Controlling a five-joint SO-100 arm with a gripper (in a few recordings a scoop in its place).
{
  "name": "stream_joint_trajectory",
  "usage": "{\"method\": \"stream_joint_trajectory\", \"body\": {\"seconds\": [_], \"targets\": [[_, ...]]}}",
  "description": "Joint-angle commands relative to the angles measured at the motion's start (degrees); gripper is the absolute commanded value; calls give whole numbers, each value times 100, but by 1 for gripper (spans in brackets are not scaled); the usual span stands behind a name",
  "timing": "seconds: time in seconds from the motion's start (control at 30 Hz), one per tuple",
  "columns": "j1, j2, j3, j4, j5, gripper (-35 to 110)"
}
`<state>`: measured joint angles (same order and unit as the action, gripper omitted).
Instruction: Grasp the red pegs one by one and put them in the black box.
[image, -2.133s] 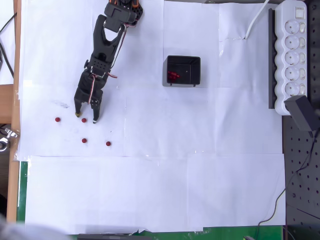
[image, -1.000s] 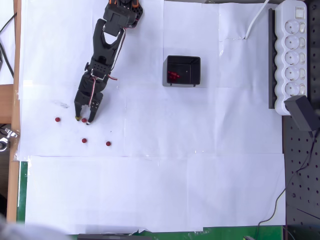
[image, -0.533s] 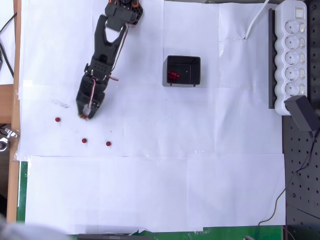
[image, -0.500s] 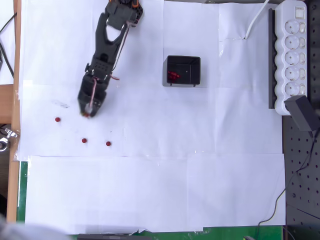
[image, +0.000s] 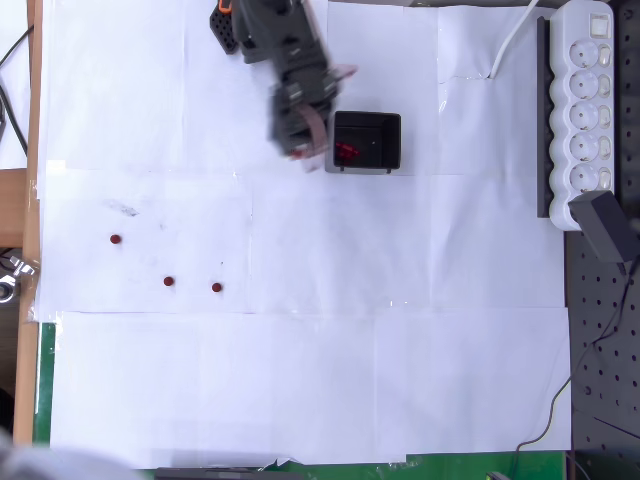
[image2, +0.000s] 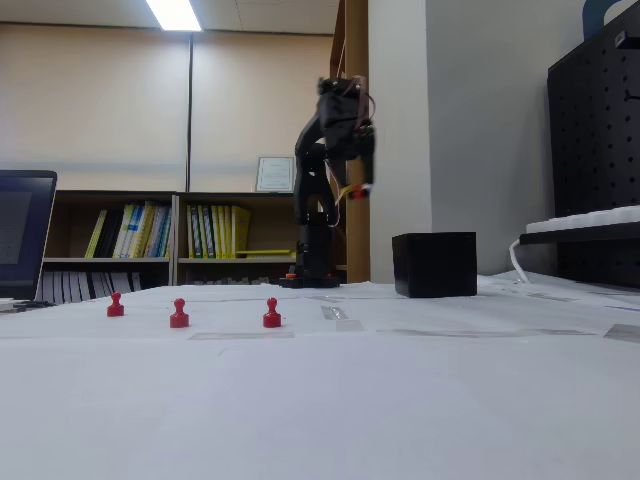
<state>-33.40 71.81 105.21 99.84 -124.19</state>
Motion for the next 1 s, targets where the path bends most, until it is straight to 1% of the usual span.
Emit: {"method": "stream_joint_trajectory", "body": {"seconds": [0.0, 0.27, 0.4, 0.7, 0.83, 0.97], "targets": [[-835, 413, 422, -97, -475, 0], [-976, 1318, -501, -1679, -888, 0], [-1002, 1538, -800, -2162, -905, 0], [-1046, 1863, -1239, -2540, -826, 5], [-1072, 1811, -1160, -2373, -905, 10], [-1002, 1397, -729, -1907, -958, 14]]}}
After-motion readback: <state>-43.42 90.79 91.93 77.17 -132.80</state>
